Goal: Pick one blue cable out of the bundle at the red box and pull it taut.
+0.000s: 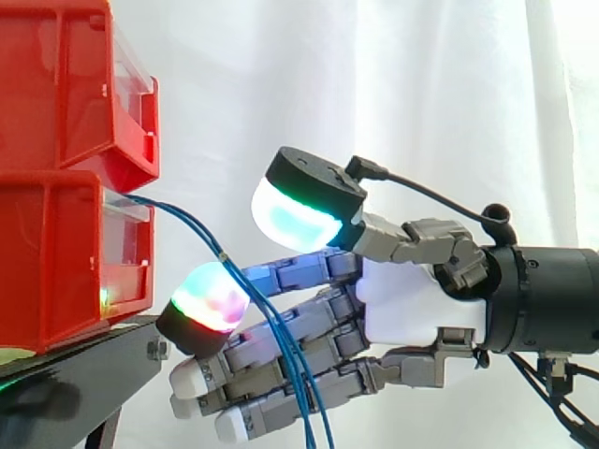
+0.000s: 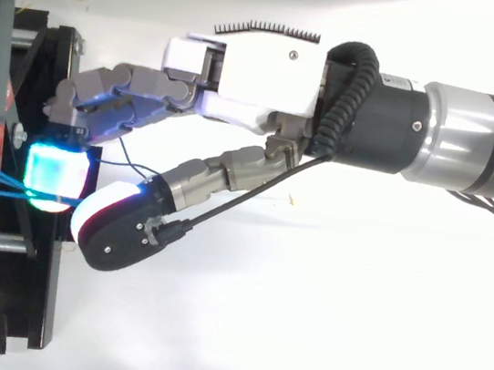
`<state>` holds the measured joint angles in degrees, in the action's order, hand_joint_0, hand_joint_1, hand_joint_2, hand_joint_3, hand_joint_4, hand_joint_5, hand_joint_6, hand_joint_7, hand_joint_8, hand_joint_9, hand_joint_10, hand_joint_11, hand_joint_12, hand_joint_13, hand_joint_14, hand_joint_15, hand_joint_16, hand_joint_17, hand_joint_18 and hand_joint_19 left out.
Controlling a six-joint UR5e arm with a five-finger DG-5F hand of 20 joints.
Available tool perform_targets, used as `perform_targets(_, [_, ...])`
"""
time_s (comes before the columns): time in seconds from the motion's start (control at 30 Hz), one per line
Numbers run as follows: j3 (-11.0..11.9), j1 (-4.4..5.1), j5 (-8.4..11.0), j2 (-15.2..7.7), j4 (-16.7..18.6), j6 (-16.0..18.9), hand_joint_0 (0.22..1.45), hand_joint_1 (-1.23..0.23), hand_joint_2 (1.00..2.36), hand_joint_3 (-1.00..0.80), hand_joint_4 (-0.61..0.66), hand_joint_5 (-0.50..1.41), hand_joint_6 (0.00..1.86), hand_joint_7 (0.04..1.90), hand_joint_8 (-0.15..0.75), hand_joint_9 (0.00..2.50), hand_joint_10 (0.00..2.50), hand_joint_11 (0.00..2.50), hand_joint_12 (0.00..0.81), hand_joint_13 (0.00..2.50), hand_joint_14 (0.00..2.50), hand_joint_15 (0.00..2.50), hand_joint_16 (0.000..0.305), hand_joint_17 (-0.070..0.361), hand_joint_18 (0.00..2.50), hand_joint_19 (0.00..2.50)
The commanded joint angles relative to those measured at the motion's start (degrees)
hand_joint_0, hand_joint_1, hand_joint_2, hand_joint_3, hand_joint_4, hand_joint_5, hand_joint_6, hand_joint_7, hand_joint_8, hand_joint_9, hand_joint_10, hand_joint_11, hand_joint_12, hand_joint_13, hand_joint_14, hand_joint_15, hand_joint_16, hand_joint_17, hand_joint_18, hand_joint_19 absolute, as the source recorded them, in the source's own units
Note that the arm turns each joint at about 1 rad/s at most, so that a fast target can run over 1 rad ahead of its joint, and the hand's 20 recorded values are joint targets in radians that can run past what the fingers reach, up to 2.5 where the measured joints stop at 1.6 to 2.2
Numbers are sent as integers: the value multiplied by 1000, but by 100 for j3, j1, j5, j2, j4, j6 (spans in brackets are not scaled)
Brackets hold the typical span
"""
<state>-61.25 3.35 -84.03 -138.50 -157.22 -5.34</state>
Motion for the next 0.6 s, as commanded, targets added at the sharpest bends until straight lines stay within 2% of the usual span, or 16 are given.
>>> perform_targets(0.0, [122,-1,-8,-1,-160,-2,593,-705,1002,-469,268,-91,501,1169,368,665,3,180,367,320,2,64,53,118,308,199])
perform_targets(0.1, [193,-1,-8,-1,-300,-2,604,-722,1007,-418,235,-85,500,1225,369,673,3,180,366,324,2,60,52,118,315,201])
perform_targets(0.2, [201,-1,-17,7,-327,-2,615,-731,1009,-375,213,-91,544,1172,370,675,3,193,365,326,2,60,52,118,316,201])
perform_targets(0.4, [201,-1,-17,7,-327,-2,619,-731,1014,-315,191,-109,635,1031,367,680,3,206,366,331,0,64,52,118,319,196])
perform_targets(0.53, [228,8,-8,-1,-327,-2,615,-754,1015,-264,192,-152,788,782,368,679,3,235,368,331,0,74,53,119,325,208])
perform_targets(0.57, [228,8,10,-1,-327,-11,616,-755,1015,-263,190,-153,791,787,365,678,3,225,368,330,1,73,53,119,325,205])
